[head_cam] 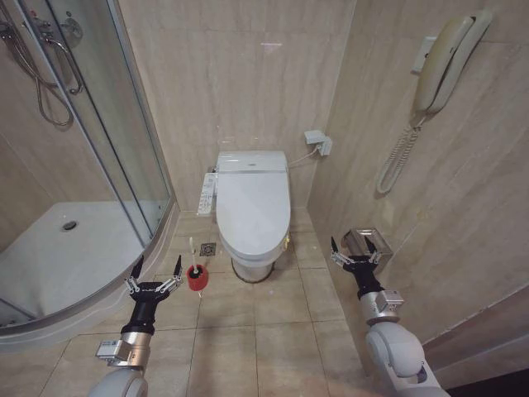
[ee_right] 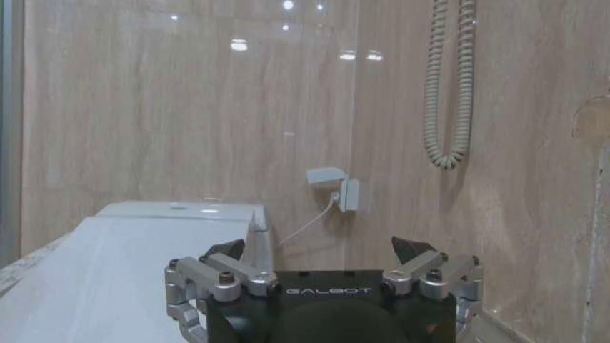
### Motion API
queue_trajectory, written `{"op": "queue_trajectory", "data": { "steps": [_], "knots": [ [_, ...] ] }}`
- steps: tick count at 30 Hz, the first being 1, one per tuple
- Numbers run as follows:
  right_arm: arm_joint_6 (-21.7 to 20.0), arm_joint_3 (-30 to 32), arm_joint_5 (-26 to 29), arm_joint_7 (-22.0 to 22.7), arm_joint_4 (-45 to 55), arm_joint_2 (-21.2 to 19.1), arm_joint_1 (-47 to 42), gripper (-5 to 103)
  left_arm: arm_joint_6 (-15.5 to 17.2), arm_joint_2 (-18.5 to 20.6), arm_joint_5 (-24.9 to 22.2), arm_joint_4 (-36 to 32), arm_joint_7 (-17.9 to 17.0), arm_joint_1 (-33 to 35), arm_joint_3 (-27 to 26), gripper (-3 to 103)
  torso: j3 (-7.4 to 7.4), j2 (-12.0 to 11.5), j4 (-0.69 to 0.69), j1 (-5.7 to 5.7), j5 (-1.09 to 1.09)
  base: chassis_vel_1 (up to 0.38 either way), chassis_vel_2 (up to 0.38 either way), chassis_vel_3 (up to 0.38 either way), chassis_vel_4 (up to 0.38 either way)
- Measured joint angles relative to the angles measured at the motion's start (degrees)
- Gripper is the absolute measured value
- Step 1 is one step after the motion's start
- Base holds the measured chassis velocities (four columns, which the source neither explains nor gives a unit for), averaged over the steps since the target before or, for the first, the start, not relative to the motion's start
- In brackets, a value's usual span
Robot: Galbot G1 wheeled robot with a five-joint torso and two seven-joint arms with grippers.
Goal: Open the toilet lid, clean the toilet bowl with a toilet brush, close the toilet lid, and flush.
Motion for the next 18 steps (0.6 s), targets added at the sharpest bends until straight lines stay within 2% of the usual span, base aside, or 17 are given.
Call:
{"op": "queue_trajectory", "data": {
  "steps": [18],
  "knots": [
    [0.0,0.0,0.0,0.0,0.0,0.0,0.0,100,0.0,0.0,0.0,0.0,0.0,0.0,0.0,100,0.0,0.0,0.0,0.0,0.0,0.0,0.0,0.0,0.0]
  ]
}}
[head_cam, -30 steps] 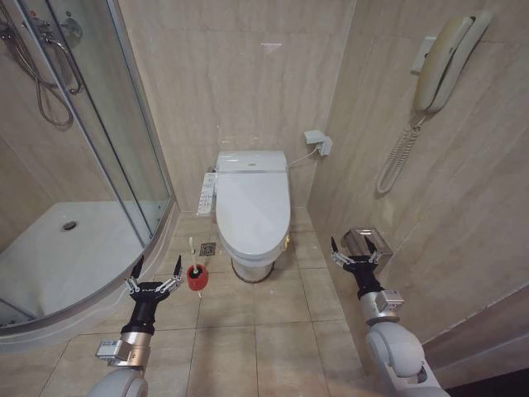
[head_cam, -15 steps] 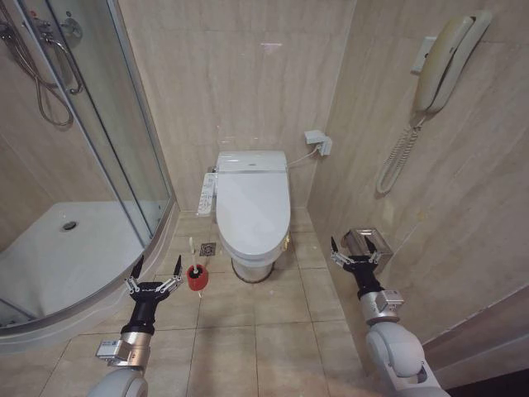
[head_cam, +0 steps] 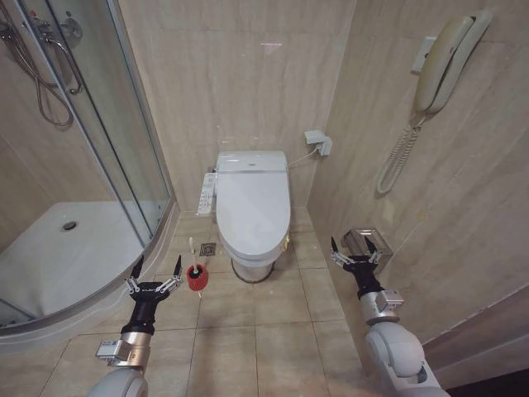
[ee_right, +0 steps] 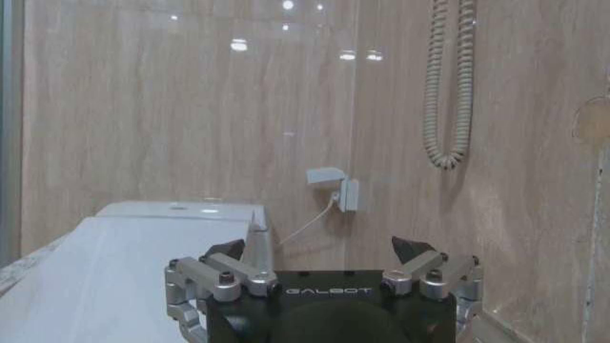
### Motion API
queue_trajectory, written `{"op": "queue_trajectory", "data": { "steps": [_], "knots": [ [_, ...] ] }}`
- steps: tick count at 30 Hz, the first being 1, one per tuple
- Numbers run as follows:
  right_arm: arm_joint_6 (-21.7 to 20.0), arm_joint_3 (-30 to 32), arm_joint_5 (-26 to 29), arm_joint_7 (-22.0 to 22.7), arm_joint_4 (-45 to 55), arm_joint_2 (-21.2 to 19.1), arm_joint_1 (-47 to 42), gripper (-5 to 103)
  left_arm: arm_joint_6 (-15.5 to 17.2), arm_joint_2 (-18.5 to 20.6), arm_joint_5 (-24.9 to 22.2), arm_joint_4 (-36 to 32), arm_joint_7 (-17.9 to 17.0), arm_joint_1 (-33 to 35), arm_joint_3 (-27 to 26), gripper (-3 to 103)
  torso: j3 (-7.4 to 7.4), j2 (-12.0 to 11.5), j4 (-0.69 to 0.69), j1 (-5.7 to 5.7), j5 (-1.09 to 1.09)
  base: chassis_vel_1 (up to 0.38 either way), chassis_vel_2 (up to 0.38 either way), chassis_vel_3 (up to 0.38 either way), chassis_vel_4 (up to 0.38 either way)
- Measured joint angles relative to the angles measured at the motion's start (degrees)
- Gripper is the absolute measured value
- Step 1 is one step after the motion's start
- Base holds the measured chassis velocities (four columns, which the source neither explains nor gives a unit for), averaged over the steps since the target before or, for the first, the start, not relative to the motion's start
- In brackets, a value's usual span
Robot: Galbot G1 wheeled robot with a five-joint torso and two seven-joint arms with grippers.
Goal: Open the toilet lid, clean the toilet bowl with a toilet brush, close the toilet lid, and flush.
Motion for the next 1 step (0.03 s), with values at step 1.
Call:
{"op": "queue_trajectory", "data": {
  "steps": [1],
  "knots": [
    [0.0,0.0,0.0,0.0,0.0,0.0,0.0,100,0.0,0.0,0.0,0.0,0.0,0.0,0.0,100,0.0,0.0,0.0,0.0,0.0,0.0,0.0,0.0,0.0]
  ]
}}
